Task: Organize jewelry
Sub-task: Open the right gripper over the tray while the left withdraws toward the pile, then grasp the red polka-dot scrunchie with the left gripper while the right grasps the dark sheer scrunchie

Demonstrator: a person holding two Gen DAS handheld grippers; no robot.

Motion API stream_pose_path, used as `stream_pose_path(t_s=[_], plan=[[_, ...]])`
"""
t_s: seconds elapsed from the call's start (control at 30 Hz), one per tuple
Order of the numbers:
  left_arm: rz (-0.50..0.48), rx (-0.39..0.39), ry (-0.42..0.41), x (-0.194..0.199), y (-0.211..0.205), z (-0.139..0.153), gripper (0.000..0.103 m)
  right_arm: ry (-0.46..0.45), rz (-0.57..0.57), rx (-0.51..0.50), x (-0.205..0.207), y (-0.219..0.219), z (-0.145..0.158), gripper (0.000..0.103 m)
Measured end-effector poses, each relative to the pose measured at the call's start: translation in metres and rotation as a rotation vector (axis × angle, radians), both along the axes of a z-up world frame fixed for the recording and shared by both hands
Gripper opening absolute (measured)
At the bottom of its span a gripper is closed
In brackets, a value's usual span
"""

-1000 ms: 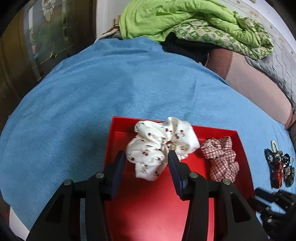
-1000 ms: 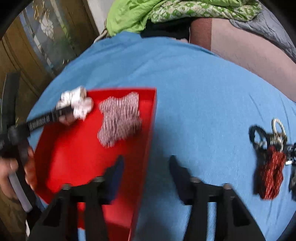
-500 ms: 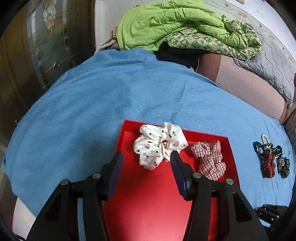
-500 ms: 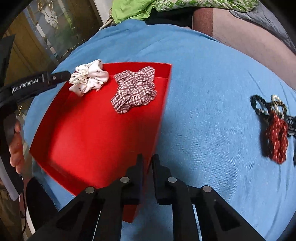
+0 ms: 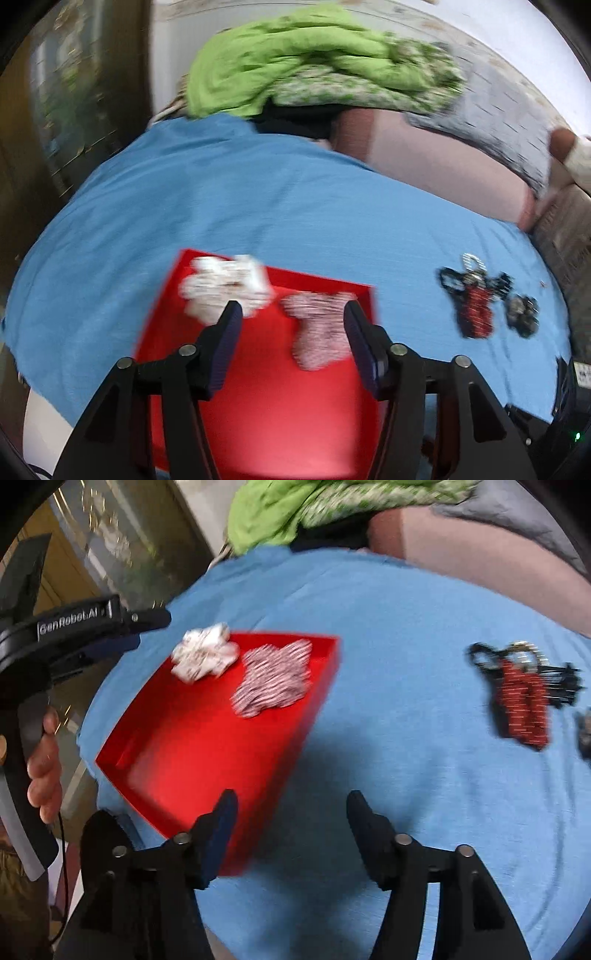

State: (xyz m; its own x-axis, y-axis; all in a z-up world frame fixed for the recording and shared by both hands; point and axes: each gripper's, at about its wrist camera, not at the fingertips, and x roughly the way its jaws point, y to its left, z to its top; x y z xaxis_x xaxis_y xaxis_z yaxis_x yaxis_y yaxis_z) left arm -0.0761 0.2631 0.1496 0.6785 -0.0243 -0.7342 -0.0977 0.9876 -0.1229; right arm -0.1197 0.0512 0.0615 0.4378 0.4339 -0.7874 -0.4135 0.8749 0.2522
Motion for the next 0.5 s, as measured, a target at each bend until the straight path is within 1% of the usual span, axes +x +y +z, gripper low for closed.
stream_pose_path(t_s=[0.1, 0.2, 0.27, 0.4, 0.5], plan=[[-0.066, -0.021, 0.018, 0.007, -0.038, -0.002, 0.061, -0.009, -0.080, -0.001, -0.001, -0.047, 0.000, 0.067], [-0.137, -0.046, 0.069, 0.018, -0.085, -0.012, 0.061, -0.003, -0.191, -0.008, 0.005, -0.100, -0.006, 0.067], [-0.173, -0.041, 0.082, 0.023, -0.111, -0.018, 0.061, 0.003, -0.274, -0.001, 0.007, -0.141, -0.009, 0.067], [-0.236, 0.009, 0.089, 0.035, -0.164, -0.032, 0.061, -0.005, -0.451, 0.015, 0.012, -0.224, -0.014, 0.067], [-0.262, -0.001, 0.109, 0.050, -0.189, -0.045, 0.061, -0.016, -0.549, 0.039, 0.020, -0.271, -0.016, 0.067]])
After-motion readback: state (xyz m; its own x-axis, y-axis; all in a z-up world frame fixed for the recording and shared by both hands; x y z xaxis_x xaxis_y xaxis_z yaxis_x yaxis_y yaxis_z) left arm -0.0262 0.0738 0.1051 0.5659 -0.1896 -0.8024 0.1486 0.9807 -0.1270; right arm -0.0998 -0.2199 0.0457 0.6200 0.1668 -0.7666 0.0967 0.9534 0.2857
